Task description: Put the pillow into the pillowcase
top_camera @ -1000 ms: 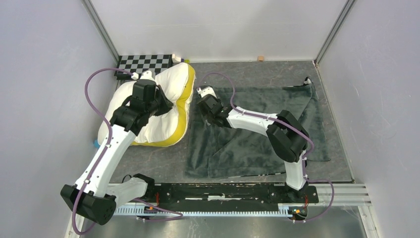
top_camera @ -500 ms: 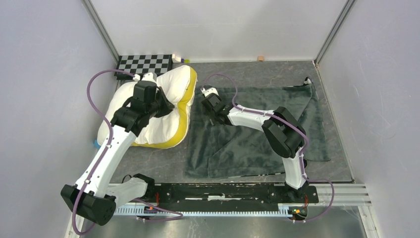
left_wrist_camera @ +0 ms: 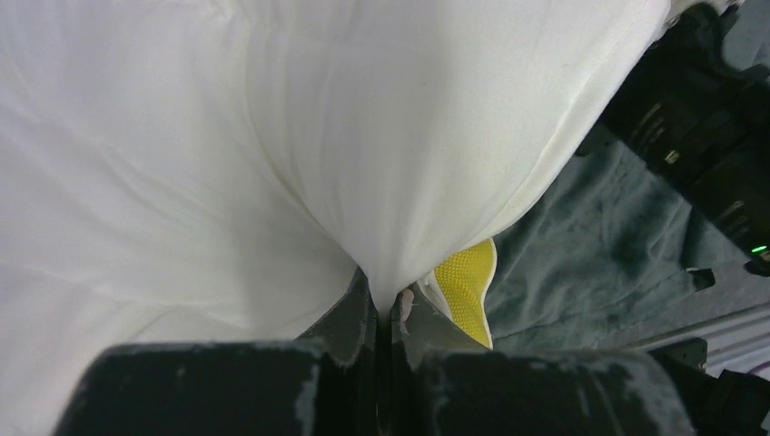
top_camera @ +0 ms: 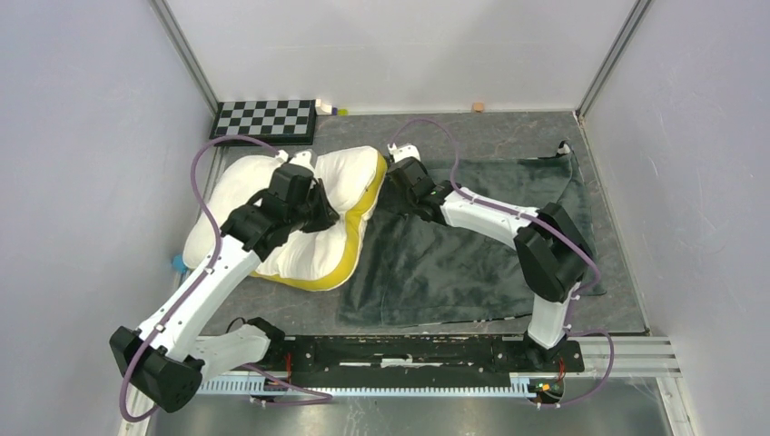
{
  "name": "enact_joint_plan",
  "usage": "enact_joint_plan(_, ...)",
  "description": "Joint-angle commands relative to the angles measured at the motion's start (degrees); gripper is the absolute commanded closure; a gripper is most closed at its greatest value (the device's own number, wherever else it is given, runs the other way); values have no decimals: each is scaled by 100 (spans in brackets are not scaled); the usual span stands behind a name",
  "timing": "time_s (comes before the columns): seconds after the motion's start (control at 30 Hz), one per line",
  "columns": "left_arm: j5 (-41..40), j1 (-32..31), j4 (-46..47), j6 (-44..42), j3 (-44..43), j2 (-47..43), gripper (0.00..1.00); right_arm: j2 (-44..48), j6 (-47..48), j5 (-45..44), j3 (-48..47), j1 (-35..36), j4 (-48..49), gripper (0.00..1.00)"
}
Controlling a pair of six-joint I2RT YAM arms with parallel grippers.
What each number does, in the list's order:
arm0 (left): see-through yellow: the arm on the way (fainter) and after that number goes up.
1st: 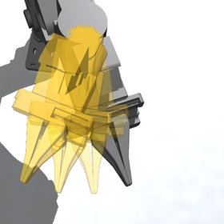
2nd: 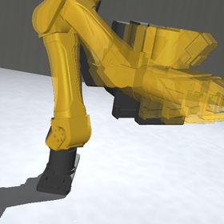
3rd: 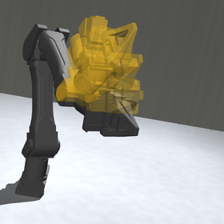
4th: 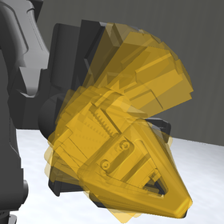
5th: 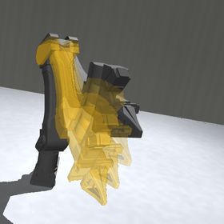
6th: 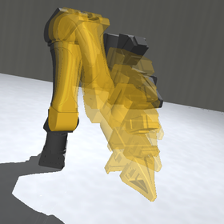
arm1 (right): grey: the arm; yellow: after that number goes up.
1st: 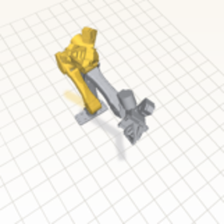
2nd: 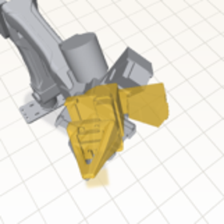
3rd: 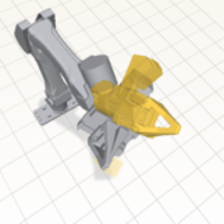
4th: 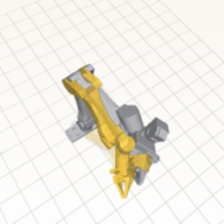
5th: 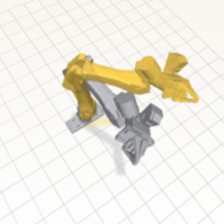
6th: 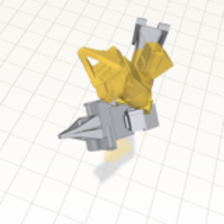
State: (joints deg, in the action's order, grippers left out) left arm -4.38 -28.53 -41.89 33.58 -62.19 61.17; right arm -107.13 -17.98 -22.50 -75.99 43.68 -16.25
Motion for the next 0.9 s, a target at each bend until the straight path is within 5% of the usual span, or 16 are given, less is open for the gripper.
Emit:
enact_joint_plan(0.0,5,-383,348,12,-10,-145,98,598,-142,-4,174,-123,209,94)
enact_joint_plan(0.57,-134,-1187,803,239,764,900,98,1800,268,133,1429,-352,944,100)
enact_joint_plan(0.87,-357,-1681,404,-9,-189,1503,98,2264,750,750,1782,-208,1348,100)
